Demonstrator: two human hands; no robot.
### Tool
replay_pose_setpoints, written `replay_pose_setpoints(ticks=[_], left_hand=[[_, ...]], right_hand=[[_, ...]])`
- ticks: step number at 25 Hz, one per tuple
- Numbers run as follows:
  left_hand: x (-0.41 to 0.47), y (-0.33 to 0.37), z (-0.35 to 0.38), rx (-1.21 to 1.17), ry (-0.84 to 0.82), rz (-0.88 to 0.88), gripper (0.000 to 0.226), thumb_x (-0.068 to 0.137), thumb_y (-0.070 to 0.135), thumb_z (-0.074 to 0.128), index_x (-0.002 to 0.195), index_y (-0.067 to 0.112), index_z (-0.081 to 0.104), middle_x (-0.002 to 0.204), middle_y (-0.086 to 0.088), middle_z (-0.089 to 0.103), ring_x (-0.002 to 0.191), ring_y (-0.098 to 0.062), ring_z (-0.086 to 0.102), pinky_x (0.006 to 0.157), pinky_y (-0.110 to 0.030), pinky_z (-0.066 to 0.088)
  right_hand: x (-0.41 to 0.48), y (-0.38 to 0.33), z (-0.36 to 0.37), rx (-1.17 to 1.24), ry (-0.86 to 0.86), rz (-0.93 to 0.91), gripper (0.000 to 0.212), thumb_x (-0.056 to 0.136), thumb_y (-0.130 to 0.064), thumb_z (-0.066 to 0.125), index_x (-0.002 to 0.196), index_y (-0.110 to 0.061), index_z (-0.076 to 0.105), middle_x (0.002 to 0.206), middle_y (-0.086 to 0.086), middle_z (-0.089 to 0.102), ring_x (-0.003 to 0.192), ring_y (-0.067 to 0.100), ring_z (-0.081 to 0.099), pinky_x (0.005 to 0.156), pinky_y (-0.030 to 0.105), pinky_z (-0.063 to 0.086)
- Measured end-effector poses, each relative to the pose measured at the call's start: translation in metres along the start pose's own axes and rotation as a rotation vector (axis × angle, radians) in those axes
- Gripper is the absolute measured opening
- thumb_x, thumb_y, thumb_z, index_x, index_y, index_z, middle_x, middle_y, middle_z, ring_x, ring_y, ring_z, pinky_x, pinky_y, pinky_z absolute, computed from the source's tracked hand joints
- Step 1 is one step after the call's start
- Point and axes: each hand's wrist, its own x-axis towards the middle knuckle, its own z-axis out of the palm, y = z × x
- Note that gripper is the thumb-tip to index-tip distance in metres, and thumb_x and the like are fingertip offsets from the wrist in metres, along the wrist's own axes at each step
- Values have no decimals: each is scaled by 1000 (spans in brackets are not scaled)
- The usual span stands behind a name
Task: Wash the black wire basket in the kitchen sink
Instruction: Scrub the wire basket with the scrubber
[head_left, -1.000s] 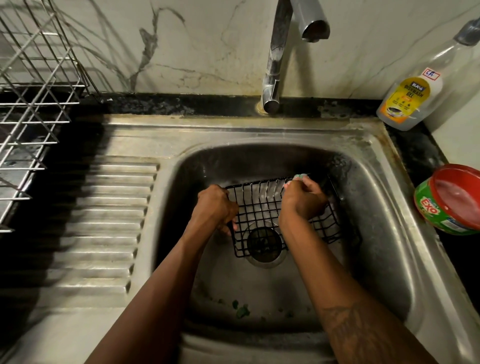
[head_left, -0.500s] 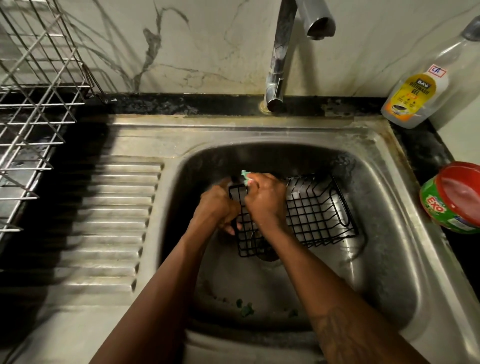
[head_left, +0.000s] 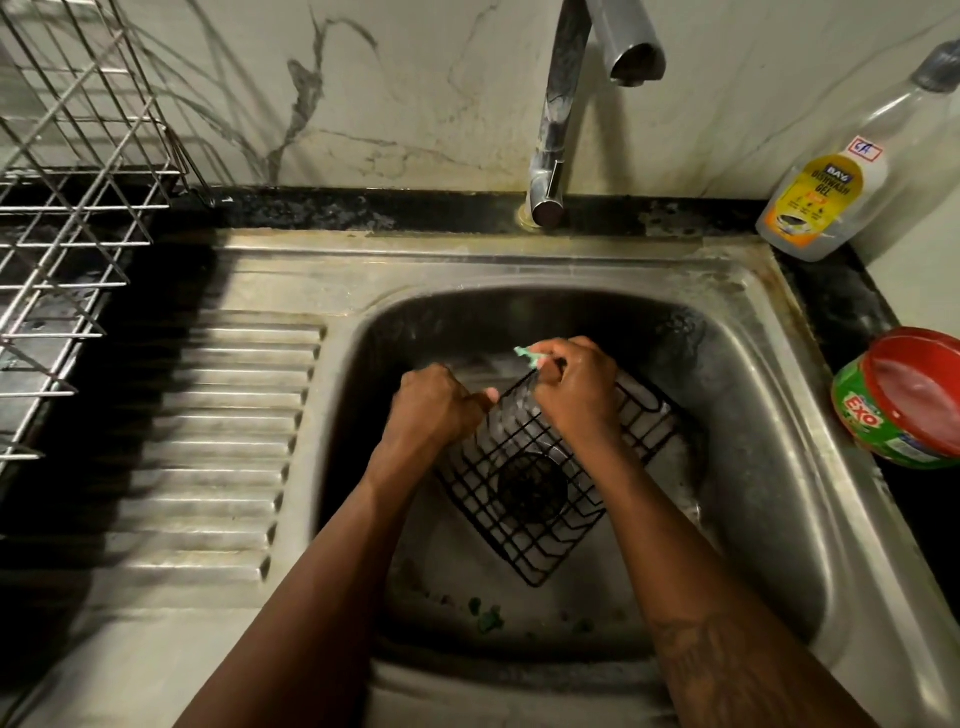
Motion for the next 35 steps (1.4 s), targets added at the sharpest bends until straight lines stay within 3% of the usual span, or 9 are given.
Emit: replay_pose_setpoints(ticks=[3, 6, 9, 13, 18, 23, 26, 30, 35], left_hand=[[-4, 7, -6, -81, 44, 105, 29, 86, 49, 73, 110, 33, 77, 95, 3, 78, 99, -13, 70, 72, -10, 39], [0, 5, -8, -64, 62, 117, 28, 85, 45, 75, 110, 32, 76, 74, 5, 69, 79, -7, 66, 67, -14, 44], [-1, 5, -7, -65, -10, 95, 35, 88, 40, 73, 123, 33, 71, 78, 2, 70, 75, -13, 70, 82, -25, 58], [-4, 17, -13, -160, -165, -76, 50, 90, 14, 64, 138, 22, 57, 76, -10, 71, 50, -18, 71, 49, -27, 59], [-6, 23, -13, -311, -367, -172, 72, 93, 8, 53, 156, 31, 27, 116, -24, 66, 64, -30, 76, 59, -39, 63], [-5, 30, -13, -378, -545, -347, 44, 101, 7, 46, 145, 5, 43, 116, -35, 62, 97, -49, 69, 70, -50, 62], [-6, 30, -13, -424, -549, -310, 40, 98, 8, 53, 137, 15, 45, 111, -33, 65, 92, -48, 72, 77, -54, 62], [-9, 25, -10, -505, -489, -281, 76, 90, -3, 48, 146, 46, 31, 97, -25, 67, 72, -44, 75, 69, -56, 62], [-6, 26, -10, -518, -431, -288, 73, 89, 0, 48, 145, 45, 35, 110, -24, 67, 68, -43, 74, 68, -53, 63]], right_hand=[[-6, -13, 12, 216, -212, 4, 21, 85, -3, 66, 95, -18, 77, 90, -2, 73, 83, 12, 70, 82, 31, 59], [-10, -24, 17, 376, -313, 127, 19, 87, -8, 69, 94, -25, 74, 92, -6, 74, 87, 13, 72, 79, 43, 62], [-1, -16, 2, 409, -114, 289, 27, 84, -5, 76, 103, -23, 71, 93, -9, 70, 85, 6, 70, 73, 21, 60], [13, 6, -19, 199, 113, 312, 24, 89, -7, 71, 112, -12, 74, 98, 2, 76, 80, 5, 70, 59, 3, 49], [0, -13, -5, 102, 25, -33, 15, 89, -16, 75, 104, -12, 77, 92, 1, 76, 76, 6, 70, 69, 17, 58], [-7, -30, 27, 65, -183, -244, 15, 94, -16, 68, 101, -13, 80, 88, 3, 69, 76, 10, 62, 68, 20, 48], [-6, -26, 23, -69, -200, -234, 15, 95, -22, 66, 97, -16, 79, 87, 1, 62, 75, 14, 60, 61, 28, 49], [4, 1, -10, -350, -25, -38, 18, 91, -3, 64, 100, -15, 75, 95, 7, 63, 77, 19, 62, 61, 27, 54], [10, 8, -15, -289, -14, -12, 31, 79, 8, 70, 101, -12, 78, 101, 8, 66, 83, 23, 67, 74, 25, 57]])
